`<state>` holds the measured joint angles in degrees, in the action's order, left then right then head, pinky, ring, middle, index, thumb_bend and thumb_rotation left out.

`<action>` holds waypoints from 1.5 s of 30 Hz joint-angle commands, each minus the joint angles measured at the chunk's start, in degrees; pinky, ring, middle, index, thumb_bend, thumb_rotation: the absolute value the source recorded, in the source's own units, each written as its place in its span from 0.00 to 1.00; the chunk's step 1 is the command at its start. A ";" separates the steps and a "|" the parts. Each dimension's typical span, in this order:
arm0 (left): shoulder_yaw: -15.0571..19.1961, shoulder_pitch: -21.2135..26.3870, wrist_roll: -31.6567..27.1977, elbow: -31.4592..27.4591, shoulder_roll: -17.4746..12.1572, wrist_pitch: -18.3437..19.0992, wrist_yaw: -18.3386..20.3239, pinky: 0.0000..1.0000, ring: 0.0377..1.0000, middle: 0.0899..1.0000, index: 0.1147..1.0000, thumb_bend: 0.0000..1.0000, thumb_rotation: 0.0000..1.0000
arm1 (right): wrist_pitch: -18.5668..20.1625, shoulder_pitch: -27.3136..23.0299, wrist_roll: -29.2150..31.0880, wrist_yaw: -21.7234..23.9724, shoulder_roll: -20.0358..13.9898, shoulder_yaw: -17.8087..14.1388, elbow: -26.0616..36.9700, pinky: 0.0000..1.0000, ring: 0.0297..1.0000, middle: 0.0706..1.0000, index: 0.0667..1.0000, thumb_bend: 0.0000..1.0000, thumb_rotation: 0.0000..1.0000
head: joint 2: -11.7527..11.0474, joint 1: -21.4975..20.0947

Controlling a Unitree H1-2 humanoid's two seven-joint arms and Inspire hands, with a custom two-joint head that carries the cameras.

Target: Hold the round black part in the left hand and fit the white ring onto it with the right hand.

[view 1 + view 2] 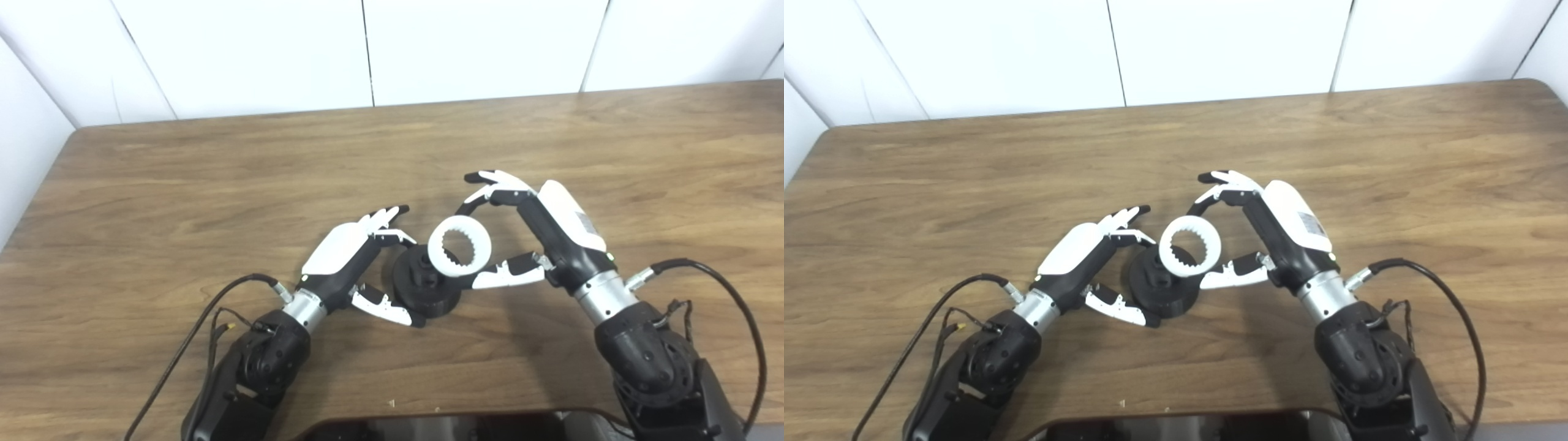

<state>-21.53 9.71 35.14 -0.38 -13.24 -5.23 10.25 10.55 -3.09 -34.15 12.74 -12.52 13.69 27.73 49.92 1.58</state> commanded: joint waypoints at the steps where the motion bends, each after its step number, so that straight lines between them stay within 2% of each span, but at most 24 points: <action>1: -0.25 1.33 1.34 -0.60 0.06 0.73 0.25 1.00 1.00 1.00 0.55 0.95 0.35 | -2.28 -1.94 -0.33 -0.88 0.98 0.45 0.39 0.74 0.90 0.84 0.45 0.52 0.16 | 0.02 0.05; 27: -0.70 0.80 1.96 -1.88 0.70 1.63 0.29 1.00 1.00 1.00 0.54 0.95 0.34 | -1.09 -3.97 -2.72 -0.11 3.47 3.39 -3.46 0.86 0.90 0.84 0.45 0.52 0.16 | 1.08 1.42; 37: -0.74 0.75 2.12 -2.71 0.62 2.15 0.52 1.00 1.00 1.00 0.55 0.95 0.36 | -2.11 -3.82 -2.70 -0.52 3.34 3.82 -5.49 0.89 0.90 0.84 0.45 0.52 0.16 | 1.32 1.59; 45: -0.65 0.77 2.10 -3.30 0.42 2.09 0.57 1.00 1.00 1.00 0.55 0.95 0.35 | -2.34 -3.64 -2.73 -0.30 2.69 3.68 -6.27 0.90 0.91 0.85 0.45 0.52 0.16 | 1.79 2.00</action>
<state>-21.90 9.49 36.49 -2.06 -12.48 -2.84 10.40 10.06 -5.16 -36.84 12.93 -9.74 17.24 21.33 51.42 3.34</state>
